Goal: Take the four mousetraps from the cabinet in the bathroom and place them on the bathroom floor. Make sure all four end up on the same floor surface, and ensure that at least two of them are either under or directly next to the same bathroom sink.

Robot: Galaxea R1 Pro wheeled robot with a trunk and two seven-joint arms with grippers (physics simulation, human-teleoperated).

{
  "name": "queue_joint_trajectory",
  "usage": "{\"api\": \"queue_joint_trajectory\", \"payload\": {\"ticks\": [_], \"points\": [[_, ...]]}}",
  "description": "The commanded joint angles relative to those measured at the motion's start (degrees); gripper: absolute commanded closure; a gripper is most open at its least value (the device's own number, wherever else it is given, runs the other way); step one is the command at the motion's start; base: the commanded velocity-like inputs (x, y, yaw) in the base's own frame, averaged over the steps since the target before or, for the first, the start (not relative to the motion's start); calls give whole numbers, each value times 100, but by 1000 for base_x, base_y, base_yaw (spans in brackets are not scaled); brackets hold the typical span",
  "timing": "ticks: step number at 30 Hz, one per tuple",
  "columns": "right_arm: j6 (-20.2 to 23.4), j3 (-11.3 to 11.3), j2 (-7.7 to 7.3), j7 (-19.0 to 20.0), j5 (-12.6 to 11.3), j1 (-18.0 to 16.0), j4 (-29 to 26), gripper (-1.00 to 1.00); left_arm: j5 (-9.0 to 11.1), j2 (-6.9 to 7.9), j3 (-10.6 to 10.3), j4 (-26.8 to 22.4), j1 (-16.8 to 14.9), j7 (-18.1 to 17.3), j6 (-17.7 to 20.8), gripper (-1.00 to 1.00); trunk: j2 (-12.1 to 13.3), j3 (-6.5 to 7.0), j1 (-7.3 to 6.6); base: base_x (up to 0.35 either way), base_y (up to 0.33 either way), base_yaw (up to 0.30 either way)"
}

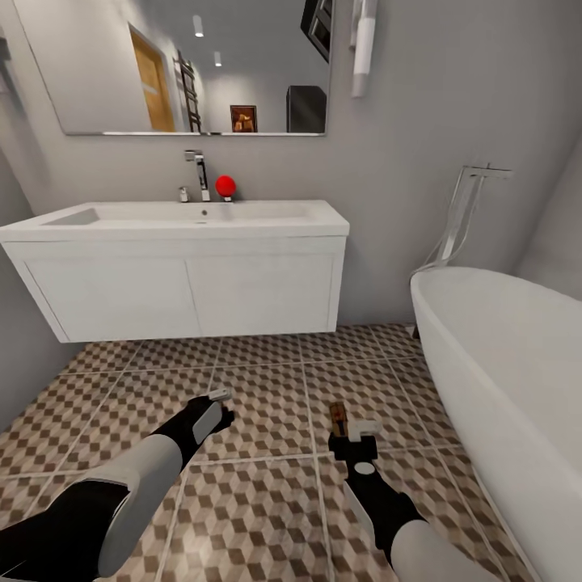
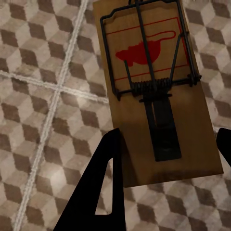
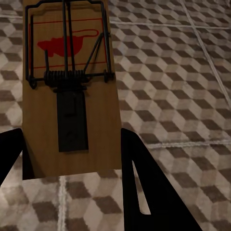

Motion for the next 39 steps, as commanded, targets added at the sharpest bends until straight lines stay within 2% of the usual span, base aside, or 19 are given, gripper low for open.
{"api": "queue_joint_trajectory", "payload": {"ticks": [1,24,33,37,39], "points": [[-5,32,-2,-63,10,-4,6,100,58,3,-47,-12,-1,44,28,100,-2,-5,0,192,0,0],[-8,40,7,-63,6,-4,6,100,83,10,-36,-12,-1,19,30,100,-2,-5,0,300,0,0],[-3,47,2,-63,-8,-4,11,100,89,3,-31,-4,-1,-14,11,100,-2,-5,0,59,0,0],[-5,55,-8,-60,-17,-6,87,100,74,4,-47,63,-1,-96,-126,100,-2,-5,0,10,0,0],[-35,55,-9,-56,-10,-10,233,100,59,10,-54,183,-1,-388,-401,100,-2,-5,0,115,0,0]]}}
